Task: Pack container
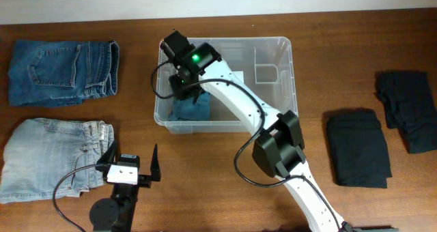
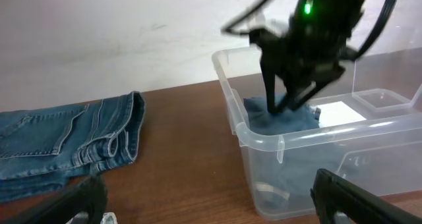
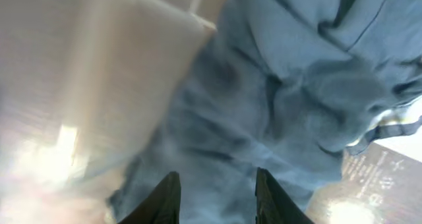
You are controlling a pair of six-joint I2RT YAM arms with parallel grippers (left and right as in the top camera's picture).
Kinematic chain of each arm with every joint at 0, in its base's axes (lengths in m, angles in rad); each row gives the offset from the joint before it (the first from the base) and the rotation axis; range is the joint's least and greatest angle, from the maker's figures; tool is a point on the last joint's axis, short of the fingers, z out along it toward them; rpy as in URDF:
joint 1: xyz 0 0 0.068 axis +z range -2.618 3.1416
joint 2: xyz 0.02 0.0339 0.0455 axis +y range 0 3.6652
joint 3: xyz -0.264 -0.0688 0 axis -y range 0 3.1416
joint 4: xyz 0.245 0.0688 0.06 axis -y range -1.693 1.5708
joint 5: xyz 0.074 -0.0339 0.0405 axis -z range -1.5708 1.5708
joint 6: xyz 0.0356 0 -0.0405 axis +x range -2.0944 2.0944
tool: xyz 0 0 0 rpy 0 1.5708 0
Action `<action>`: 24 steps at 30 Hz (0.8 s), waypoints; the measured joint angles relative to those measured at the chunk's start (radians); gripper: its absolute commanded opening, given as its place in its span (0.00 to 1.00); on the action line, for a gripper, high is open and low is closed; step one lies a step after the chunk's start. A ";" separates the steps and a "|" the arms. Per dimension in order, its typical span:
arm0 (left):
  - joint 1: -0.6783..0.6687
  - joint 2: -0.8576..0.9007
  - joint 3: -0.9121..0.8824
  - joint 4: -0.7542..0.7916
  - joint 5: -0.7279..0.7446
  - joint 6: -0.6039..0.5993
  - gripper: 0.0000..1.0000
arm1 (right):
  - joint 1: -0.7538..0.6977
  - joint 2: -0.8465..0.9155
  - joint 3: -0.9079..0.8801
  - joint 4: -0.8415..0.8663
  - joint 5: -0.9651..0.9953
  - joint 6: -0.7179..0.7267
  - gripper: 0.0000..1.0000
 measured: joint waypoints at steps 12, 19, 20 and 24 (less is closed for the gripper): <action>0.000 0.000 0.000 0.000 0.000 0.000 0.99 | -0.002 0.002 -0.158 0.073 -0.075 0.035 0.10; 0.000 0.000 0.000 0.000 0.000 0.000 0.99 | 0.023 0.002 -0.158 0.094 -0.099 0.050 0.11; 0.000 0.000 0.000 0.000 0.000 0.000 0.99 | 0.026 0.002 -0.158 0.096 -0.096 0.051 0.12; 0.000 0.000 0.000 0.000 0.000 0.000 0.99 | 0.021 0.002 -0.145 0.083 -0.096 0.050 0.21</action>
